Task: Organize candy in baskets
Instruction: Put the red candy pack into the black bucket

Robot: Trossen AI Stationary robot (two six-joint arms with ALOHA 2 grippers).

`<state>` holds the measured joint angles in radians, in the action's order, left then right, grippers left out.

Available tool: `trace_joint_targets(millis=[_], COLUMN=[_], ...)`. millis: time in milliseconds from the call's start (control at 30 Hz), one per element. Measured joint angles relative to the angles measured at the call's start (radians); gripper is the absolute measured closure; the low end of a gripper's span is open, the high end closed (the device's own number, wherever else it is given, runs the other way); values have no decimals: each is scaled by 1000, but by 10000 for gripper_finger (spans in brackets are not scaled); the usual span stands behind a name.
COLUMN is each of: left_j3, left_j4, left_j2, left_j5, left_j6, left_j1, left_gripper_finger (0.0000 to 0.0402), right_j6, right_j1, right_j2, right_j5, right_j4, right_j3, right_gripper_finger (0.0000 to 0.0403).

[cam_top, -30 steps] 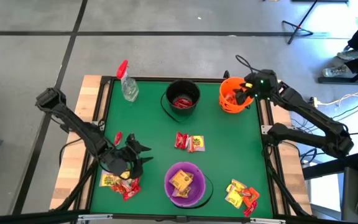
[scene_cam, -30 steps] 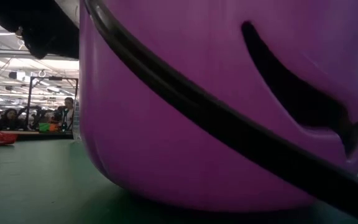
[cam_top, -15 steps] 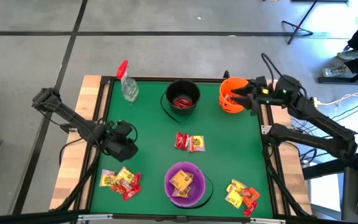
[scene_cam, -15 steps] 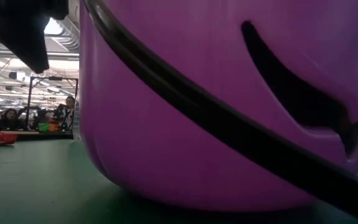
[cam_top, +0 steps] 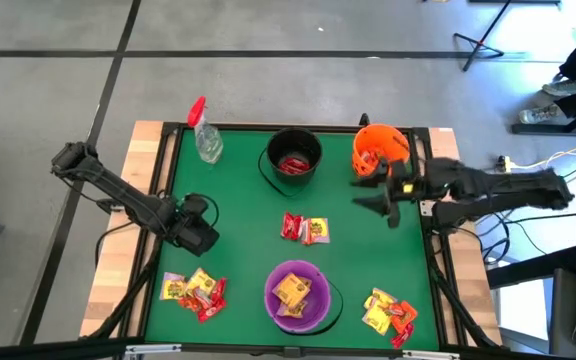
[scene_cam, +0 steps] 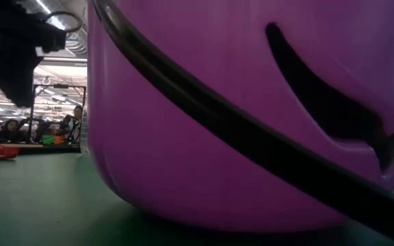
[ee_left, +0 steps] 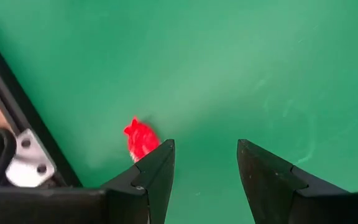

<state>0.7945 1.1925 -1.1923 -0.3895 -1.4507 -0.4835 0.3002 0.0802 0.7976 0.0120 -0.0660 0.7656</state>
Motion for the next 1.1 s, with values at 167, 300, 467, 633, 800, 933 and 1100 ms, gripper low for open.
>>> trace_joint_targets(millis=[167,300,467,633,800,933,1100], left_j3=[-54,-75,-81,-97,-153,-152,-150], left_j4=[-2,-3,-6,-5,-56,-60,-61], left_j2=[0,0,0,0,-1,-20,-51], left_j5=[60,62,62,62,69,79,155], left_j6=[-41,-61,-62,-65,-112,-140,-190], left_j1=[0,0,-4,-4,-3,1,51], left_gripper_finger=[238,238,238,238,238,238,238], right_j6=[-47,-73,-116,-120,-120,-101,-97], right_j1=[91,152,205,240,263,260,260], right_j2=[120,236,335,374,411,435,454], right_j5=[121,230,231,232,231,231,239], right_j4=[77,165,313,380,415,416,425], right_j3=[0,0,-1,-1,-1,-1,-1], right_gripper_finger=[162,162,162,162,162,162,162])
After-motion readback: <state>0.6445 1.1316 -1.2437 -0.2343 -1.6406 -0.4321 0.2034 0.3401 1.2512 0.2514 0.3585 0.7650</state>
